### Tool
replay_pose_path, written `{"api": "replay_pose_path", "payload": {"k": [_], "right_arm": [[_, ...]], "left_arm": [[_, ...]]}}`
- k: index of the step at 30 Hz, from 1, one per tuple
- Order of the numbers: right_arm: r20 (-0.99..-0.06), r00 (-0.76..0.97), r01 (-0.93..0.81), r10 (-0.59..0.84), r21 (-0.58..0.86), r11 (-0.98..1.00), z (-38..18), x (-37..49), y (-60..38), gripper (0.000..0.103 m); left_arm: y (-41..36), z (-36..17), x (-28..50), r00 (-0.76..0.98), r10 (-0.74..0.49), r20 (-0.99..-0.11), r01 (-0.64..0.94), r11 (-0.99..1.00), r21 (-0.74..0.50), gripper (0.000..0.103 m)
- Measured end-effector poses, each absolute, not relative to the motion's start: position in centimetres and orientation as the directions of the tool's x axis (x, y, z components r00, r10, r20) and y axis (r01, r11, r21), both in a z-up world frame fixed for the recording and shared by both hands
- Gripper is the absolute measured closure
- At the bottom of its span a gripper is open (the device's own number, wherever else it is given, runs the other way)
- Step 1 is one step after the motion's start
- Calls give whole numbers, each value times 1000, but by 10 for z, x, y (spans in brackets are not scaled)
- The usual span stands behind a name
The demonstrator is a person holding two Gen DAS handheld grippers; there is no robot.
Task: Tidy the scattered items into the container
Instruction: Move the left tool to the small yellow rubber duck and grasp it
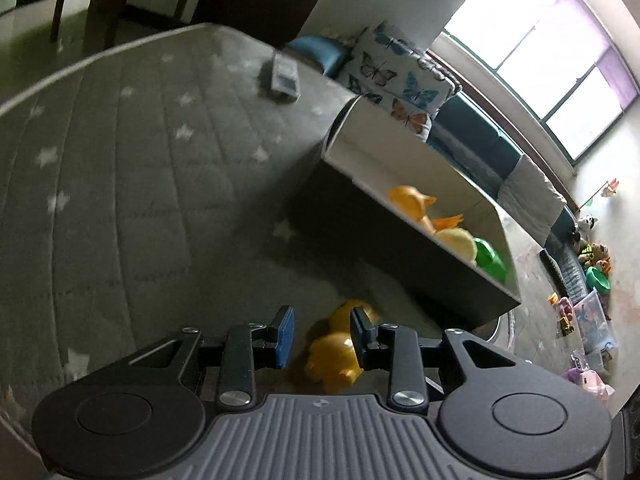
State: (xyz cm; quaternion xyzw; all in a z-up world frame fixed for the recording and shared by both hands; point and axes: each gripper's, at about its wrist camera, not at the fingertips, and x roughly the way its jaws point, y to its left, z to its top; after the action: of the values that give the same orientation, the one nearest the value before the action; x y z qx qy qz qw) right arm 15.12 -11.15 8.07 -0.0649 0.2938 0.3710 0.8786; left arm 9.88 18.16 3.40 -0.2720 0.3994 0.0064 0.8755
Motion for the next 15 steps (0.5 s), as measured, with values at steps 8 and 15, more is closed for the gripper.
{"api": "replay_pose_path", "payload": {"k": [8, 15], "right_arm": [[-609, 495, -735, 620, 87, 672, 66, 142, -88, 41], [-635, 490, -743, 597, 54, 667, 55, 142, -79, 41]], "left_arm": [[184, 18, 91, 662, -254, -705, -240, 819, -521, 69], [179, 14, 90, 642, -323, -696, -226, 787, -574, 69]]}}
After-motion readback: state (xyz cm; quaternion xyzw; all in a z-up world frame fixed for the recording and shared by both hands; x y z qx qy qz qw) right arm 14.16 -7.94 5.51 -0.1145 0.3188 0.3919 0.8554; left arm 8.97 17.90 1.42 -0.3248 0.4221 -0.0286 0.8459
